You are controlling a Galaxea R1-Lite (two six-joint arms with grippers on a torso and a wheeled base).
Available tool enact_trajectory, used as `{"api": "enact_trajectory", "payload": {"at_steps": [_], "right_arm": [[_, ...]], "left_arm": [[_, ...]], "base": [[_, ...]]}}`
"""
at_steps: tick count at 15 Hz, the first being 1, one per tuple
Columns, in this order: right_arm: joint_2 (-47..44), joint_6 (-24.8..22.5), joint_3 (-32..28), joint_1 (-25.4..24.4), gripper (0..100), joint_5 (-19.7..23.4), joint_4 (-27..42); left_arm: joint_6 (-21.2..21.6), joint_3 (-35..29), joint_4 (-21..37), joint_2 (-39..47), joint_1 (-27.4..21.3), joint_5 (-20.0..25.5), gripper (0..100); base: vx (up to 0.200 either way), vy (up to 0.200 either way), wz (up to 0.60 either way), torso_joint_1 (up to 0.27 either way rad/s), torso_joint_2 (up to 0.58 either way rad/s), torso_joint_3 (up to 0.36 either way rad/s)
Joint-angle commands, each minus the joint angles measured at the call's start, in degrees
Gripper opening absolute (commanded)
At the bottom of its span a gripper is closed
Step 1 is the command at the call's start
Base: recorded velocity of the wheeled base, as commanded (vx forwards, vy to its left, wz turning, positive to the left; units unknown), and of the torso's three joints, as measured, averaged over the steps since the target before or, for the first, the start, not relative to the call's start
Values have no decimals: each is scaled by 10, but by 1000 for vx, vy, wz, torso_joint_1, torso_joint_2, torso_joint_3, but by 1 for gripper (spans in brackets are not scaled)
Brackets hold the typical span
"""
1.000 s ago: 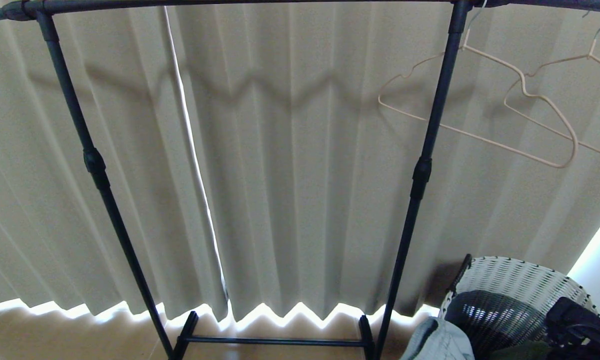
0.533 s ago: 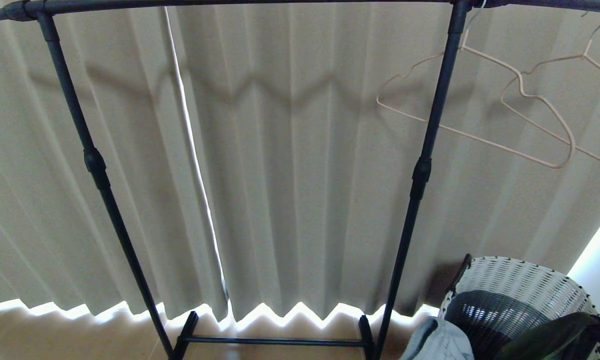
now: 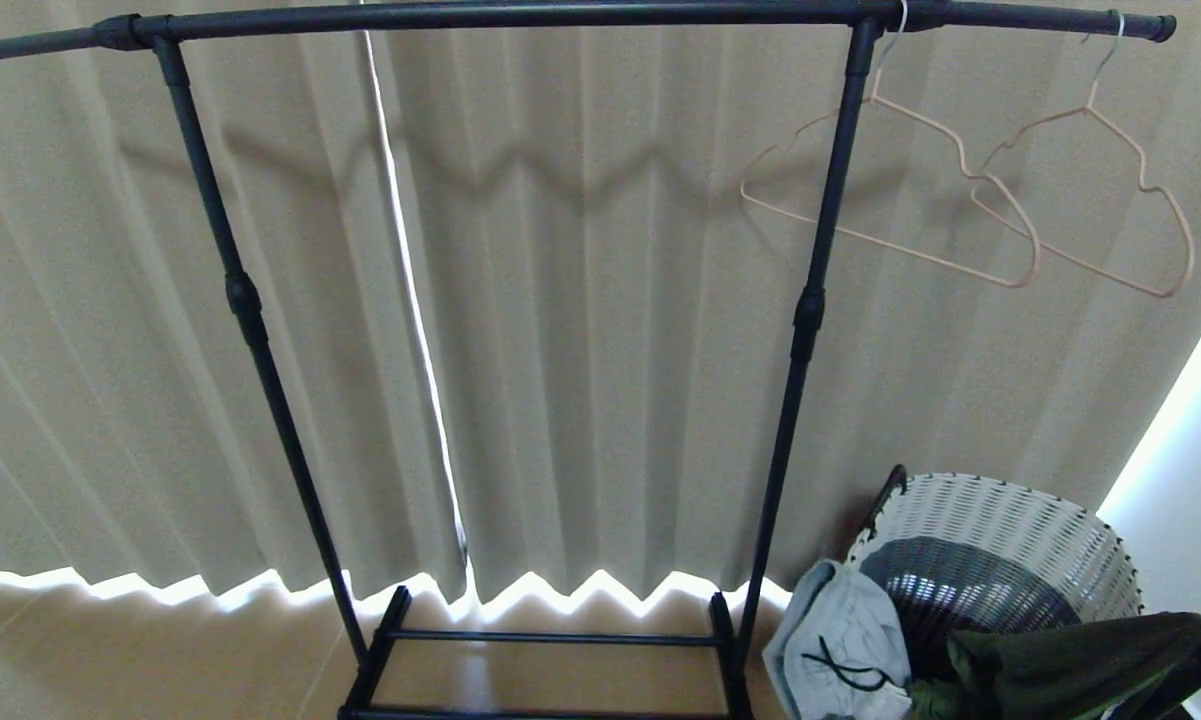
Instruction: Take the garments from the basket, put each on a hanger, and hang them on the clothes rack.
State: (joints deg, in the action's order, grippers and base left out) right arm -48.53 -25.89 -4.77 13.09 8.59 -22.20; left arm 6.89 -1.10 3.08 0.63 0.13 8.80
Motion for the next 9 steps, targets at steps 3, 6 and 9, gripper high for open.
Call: {"api": "enact_trajectory", "payload": {"at_steps": [3, 6, 9], "right_arm": [[-22, 0, -5, 0, 0, 1, -1], [-19, 0, -5, 0, 0, 3, -1], [-18, 0, -3, 0, 0, 29, -1]], "left_arm": [[0, 0, 0, 0, 0, 0, 100], [0, 0, 0, 0, 0, 1, 100], [-1, 0, 0, 0, 0, 2, 100]], "base": [[-200, 0, 0, 2, 4, 2], [-200, 0, 0, -1, 2, 1], [0, 0, 0, 0, 0, 0]]}}
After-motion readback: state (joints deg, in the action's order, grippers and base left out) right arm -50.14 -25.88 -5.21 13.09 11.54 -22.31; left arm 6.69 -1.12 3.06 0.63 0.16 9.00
